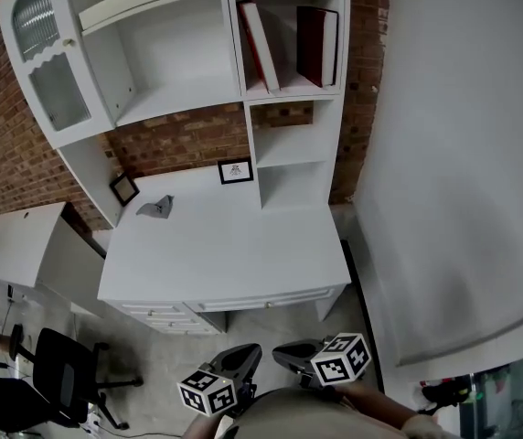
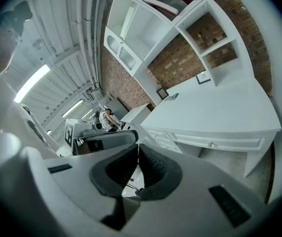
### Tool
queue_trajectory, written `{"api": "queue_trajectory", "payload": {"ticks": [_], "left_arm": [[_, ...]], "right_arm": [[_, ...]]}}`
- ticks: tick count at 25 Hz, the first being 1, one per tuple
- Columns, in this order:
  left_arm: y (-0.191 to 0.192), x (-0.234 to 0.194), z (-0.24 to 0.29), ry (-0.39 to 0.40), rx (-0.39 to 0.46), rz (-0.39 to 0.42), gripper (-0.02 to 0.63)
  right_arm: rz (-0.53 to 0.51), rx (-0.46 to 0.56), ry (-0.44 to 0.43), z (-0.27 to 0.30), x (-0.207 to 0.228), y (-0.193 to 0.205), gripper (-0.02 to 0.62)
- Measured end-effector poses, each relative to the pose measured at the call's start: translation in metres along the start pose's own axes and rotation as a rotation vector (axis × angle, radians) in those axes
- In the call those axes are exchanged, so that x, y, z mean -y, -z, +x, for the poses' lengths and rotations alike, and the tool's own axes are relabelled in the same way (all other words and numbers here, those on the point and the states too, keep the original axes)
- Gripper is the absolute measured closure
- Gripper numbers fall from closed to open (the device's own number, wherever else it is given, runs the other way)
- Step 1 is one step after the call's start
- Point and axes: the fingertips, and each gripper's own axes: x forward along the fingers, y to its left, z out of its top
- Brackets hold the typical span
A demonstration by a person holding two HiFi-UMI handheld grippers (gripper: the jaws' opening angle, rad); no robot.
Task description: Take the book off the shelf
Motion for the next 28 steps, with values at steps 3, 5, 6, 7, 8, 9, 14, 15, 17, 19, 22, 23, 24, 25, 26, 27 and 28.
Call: {"api": "queue_trajectory", "payload": {"ticks": [3,5,6,7,8,9,14,15,17,19,22,23,24,25,26,27,28], "left_arm": [[-0.005,0.004,0.020,-0.004,-0.011,0.005,0.603],[-0.009,0.007,0.034,-0.007,-0.018,0.008,0.603],[-0.010,0.009,0.041,-0.009,-0.023,0.011,0.603],[-0.011,0.012,0.048,-0.011,-0.029,0.014,0.603],[-0.012,0.014,0.054,-0.013,-0.033,0.017,0.603],[-0.013,0.015,0.060,-0.017,-0.037,0.019,0.603],[-0.018,0.024,0.091,-0.027,-0.050,0.028,0.603],[-0.019,0.026,0.098,-0.027,-0.053,0.030,0.603],[-0.019,0.030,0.111,-0.028,-0.056,0.033,0.603],[-0.019,0.034,0.123,-0.031,-0.058,0.033,0.603],[-0.019,0.040,0.137,-0.038,-0.064,0.038,0.603],[-0.018,0.041,0.141,-0.041,-0.066,0.040,0.603],[-0.019,0.041,0.143,-0.046,-0.068,0.041,0.603],[-0.019,0.041,0.145,-0.050,-0.069,0.039,0.603],[-0.020,0.040,0.148,-0.053,-0.071,0.035,0.603],[-0.021,0.039,0.150,-0.056,-0.072,0.031,0.603],[-0.022,0.039,0.153,-0.058,-0.075,0.028,0.603]], "right_arm": [[0.008,0.008,-0.004,-0.012,0.016,-0.008,0.589],[0.022,0.017,-0.009,-0.020,0.027,-0.014,0.589],[0.030,0.024,-0.012,-0.025,0.033,-0.016,0.589],[0.038,0.033,-0.015,-0.030,0.038,-0.019,0.589],[0.046,0.043,-0.016,-0.034,0.044,-0.022,0.589],[0.054,0.051,-0.016,-0.039,0.049,-0.024,0.589],[0.051,0.058,0.002,-0.062,0.077,-0.031,0.589],[0.052,0.061,0.002,-0.066,0.082,-0.032,0.589],[0.062,0.069,0.002,-0.075,0.094,-0.035,0.589],[0.070,0.073,0.005,-0.085,0.104,-0.036,0.589],[0.071,0.065,0.007,-0.095,0.118,-0.034,0.589],[0.075,0.063,0.005,-0.098,0.121,-0.033,0.589],[0.079,0.063,0.004,-0.100,0.125,-0.032,0.589],[0.085,0.065,0.003,-0.102,0.127,-0.033,0.589],[0.091,0.068,0.003,-0.103,0.130,-0.034,0.589],[0.095,0.071,0.003,-0.105,0.133,-0.036,0.589],[0.096,0.073,0.002,-0.106,0.135,-0.038,0.589]]}}
